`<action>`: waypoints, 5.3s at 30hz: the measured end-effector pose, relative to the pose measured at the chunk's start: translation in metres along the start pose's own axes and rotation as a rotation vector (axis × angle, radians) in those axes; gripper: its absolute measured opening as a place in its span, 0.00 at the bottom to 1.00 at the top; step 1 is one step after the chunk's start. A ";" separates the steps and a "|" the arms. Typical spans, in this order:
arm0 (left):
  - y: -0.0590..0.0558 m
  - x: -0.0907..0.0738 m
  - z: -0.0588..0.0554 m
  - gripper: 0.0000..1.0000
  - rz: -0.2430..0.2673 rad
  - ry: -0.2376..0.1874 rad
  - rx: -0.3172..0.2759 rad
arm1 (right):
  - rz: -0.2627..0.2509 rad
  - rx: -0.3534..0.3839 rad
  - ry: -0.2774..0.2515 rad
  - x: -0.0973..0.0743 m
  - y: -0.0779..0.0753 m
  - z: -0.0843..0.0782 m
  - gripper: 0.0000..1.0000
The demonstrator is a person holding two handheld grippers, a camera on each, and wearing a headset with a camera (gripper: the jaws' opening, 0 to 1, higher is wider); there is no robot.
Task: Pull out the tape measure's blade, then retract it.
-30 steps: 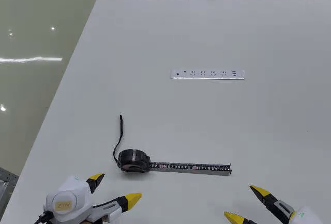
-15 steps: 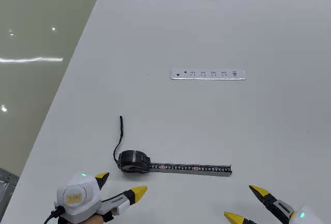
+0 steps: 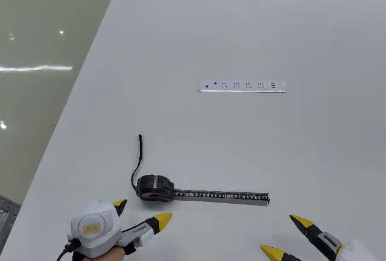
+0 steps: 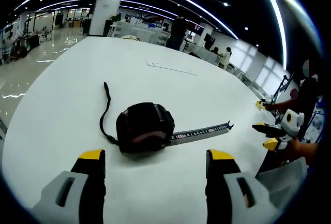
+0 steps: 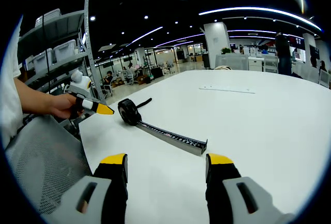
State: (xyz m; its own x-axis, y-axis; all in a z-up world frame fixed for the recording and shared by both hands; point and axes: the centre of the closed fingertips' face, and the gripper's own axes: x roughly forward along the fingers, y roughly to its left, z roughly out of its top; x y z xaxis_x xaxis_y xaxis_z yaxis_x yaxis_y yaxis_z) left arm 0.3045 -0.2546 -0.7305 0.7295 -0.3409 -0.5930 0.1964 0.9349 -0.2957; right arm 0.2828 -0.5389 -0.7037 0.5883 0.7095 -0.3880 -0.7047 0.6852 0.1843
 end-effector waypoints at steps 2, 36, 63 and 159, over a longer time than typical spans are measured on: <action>0.000 0.002 0.000 0.79 0.000 -0.006 -0.005 | 0.000 0.000 0.000 0.000 -0.001 -0.001 0.61; -0.001 0.029 0.003 0.81 0.046 -0.027 -0.056 | 0.013 -0.006 0.010 0.002 -0.004 -0.001 0.61; 0.006 0.046 0.007 0.81 0.084 -0.043 -0.133 | 0.017 -0.005 0.027 0.004 -0.007 -0.006 0.59; 0.024 0.059 0.003 0.67 0.397 0.022 -0.182 | 0.034 0.023 0.020 0.000 -0.007 -0.015 0.50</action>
State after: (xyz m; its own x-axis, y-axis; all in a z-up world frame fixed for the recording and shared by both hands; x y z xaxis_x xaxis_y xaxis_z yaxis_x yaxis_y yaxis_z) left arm 0.3543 -0.2518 -0.7702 0.7109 0.0381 -0.7023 -0.2169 0.9617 -0.1674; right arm 0.2822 -0.5460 -0.7182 0.5560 0.7293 -0.3987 -0.7148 0.6643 0.2185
